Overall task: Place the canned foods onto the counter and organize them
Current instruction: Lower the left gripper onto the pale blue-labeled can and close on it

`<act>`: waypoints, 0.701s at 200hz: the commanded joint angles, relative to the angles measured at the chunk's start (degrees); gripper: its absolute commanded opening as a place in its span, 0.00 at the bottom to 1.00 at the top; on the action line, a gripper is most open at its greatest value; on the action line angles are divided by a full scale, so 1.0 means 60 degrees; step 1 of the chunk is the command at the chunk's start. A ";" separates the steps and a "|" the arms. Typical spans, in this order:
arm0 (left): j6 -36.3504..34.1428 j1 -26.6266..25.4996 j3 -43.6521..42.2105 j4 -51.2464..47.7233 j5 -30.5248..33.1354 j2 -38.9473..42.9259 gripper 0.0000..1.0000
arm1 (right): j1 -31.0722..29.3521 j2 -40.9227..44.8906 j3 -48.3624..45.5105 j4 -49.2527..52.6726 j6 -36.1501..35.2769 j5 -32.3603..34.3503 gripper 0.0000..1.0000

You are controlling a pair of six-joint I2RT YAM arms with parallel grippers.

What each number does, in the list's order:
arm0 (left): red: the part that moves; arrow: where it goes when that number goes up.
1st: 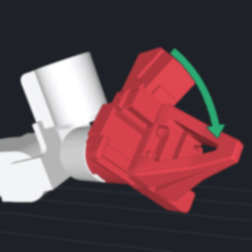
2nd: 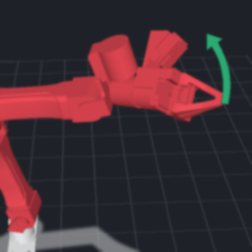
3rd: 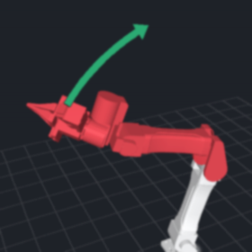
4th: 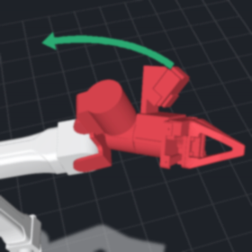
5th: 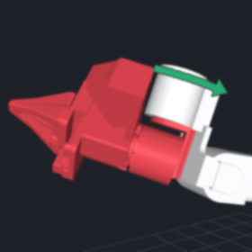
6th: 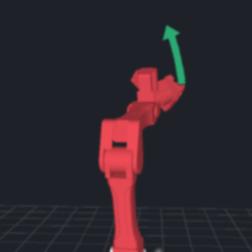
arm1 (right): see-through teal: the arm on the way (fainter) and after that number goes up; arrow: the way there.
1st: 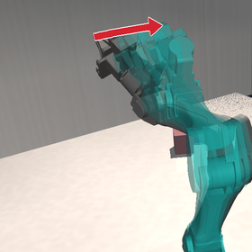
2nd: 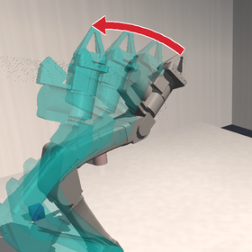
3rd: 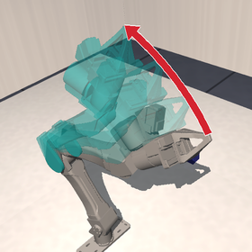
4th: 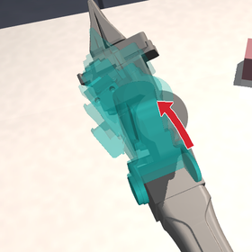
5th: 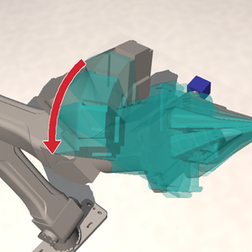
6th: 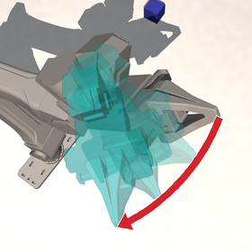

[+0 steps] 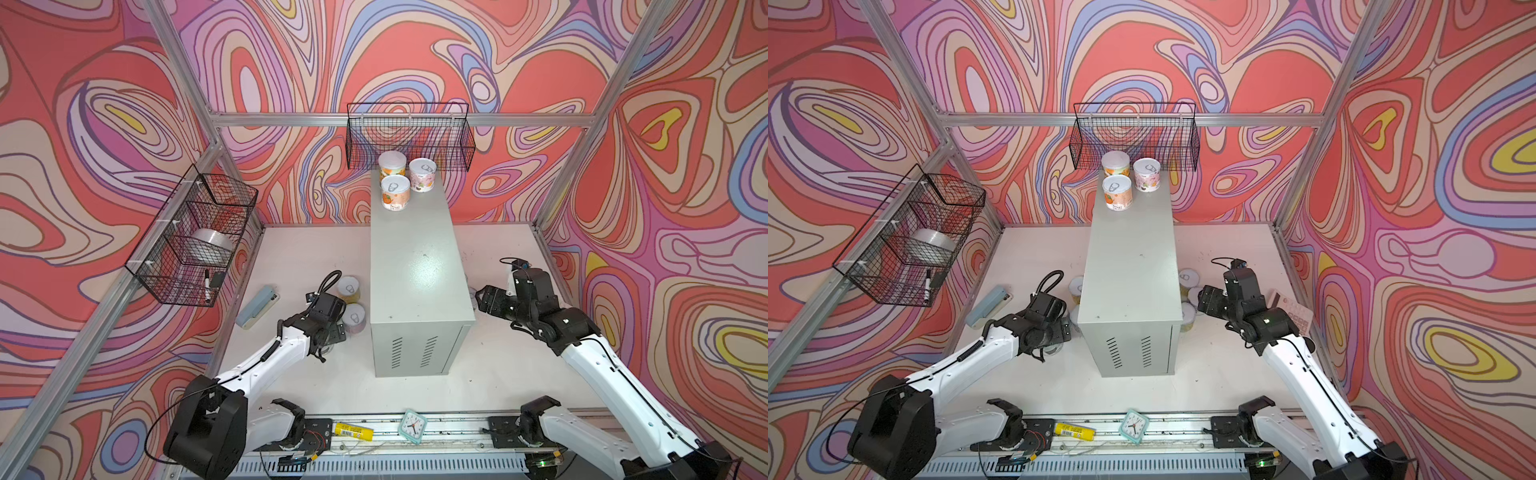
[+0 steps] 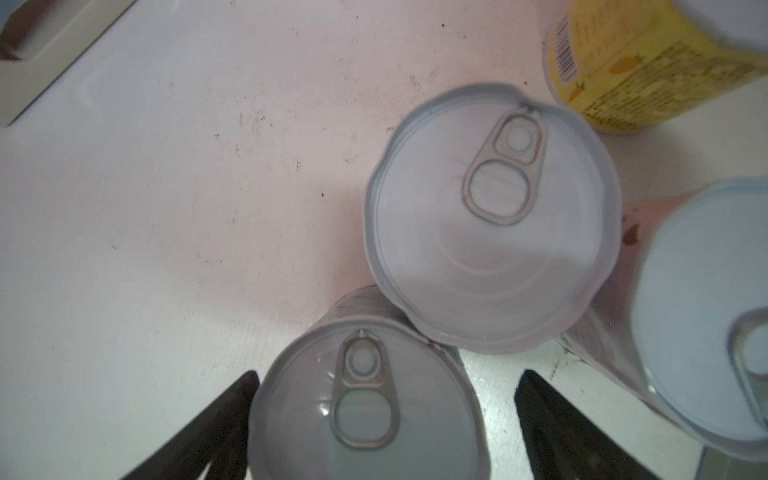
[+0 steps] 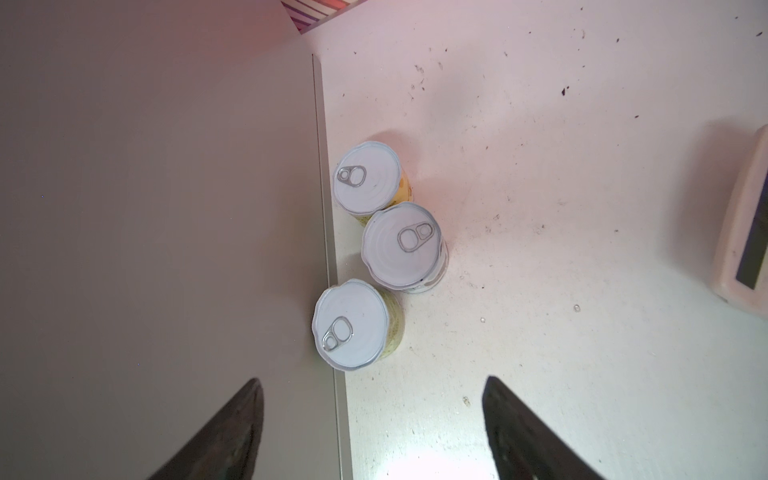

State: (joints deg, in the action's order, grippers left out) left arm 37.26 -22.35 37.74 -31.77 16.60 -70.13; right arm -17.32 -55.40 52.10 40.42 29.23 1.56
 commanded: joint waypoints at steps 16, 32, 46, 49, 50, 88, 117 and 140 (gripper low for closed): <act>0.0323 0.0103 -0.0027 0.0155 -0.0487 -0.0368 0.94 | 0.0030 0.0119 -0.0084 -0.0081 -0.0049 -0.0014 0.85; 0.0513 0.0102 -0.0060 0.0421 -0.1029 -0.0666 0.92 | 0.0030 0.0163 -0.0098 -0.0045 -0.0039 -0.0004 0.84; 0.0644 0.0104 -0.0081 0.0553 -0.1212 -0.0924 0.90 | 0.0026 0.0194 -0.0113 -0.0048 -0.0053 0.0005 0.84; 0.0653 0.0097 -0.0048 0.0524 -0.1206 -0.0961 0.89 | 0.0028 0.0191 -0.0099 -0.0031 -0.0053 0.0013 0.84; 0.0650 0.0095 -0.0041 0.0522 -0.1210 -0.0972 0.89 | 0.0022 0.0200 -0.0106 -0.0030 -0.0053 0.0008 0.84; 0.0752 0.0086 -0.0095 0.0413 -0.1024 -0.0866 0.87 | 0.0028 0.0225 -0.0143 -0.0057 -0.0093 0.0008 0.84; 0.0818 0.0072 -0.0166 0.0344 -0.1006 -0.0837 0.80 | 0.0030 0.0217 -0.0289 -0.0217 -0.0068 -0.0044 0.84; 0.0839 0.0050 -0.0152 0.0301 -0.1012 -0.0878 0.77 | 0.0017 0.0111 -0.0348 -0.0335 -0.0035 -0.0109 0.83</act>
State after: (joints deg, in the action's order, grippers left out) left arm 40.73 -21.78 37.69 -29.71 10.90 -75.72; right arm -17.32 -54.76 50.85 39.81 29.21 1.48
